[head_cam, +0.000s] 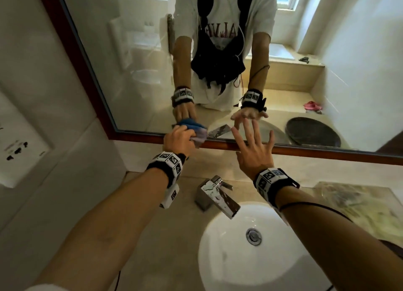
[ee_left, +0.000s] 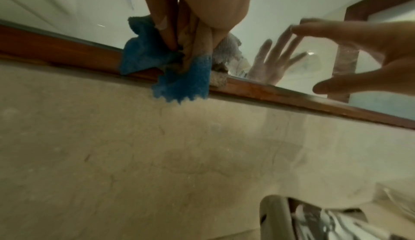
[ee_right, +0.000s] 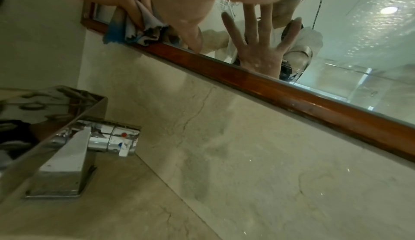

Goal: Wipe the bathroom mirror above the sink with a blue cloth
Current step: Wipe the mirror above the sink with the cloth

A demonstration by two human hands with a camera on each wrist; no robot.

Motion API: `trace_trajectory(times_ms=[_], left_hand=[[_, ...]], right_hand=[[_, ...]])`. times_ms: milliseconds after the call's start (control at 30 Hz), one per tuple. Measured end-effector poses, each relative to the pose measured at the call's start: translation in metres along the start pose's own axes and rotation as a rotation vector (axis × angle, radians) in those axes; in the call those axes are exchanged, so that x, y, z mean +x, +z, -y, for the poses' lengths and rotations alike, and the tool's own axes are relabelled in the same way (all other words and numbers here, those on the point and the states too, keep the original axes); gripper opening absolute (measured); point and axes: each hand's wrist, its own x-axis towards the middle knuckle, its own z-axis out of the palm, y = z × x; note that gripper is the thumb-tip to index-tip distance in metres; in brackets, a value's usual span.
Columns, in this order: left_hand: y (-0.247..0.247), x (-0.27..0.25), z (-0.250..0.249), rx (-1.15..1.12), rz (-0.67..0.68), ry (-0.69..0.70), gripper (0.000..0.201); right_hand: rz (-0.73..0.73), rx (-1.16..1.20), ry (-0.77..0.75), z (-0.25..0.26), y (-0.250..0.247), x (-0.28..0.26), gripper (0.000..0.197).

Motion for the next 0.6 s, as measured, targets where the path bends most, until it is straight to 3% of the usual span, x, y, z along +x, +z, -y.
trace_trajectory(times_ms=[100, 267, 433, 600], left_hand=[[-0.014, 0.010, -0.012, 0.036, -0.027, 0.067, 0.009], [-0.042, 0.038, -0.042, 0.036, -0.209, 0.065, 0.019], [-0.045, 0.039, -0.054, 0.035, -0.212, 0.013, 0.024], [-0.036, 0.037, -0.050, -0.003, -0.161, 0.029, 0.019]], right_hand=[[-0.036, 0.017, 0.006, -0.009, 0.000, -0.009, 0.084], [-0.053, 0.068, -0.011, -0.018, -0.003, -0.014, 0.071], [-0.013, 0.103, -0.005, -0.017, -0.010, -0.016, 0.063], [0.035, 0.205, 0.120, -0.016, -0.013, -0.019, 0.055]])
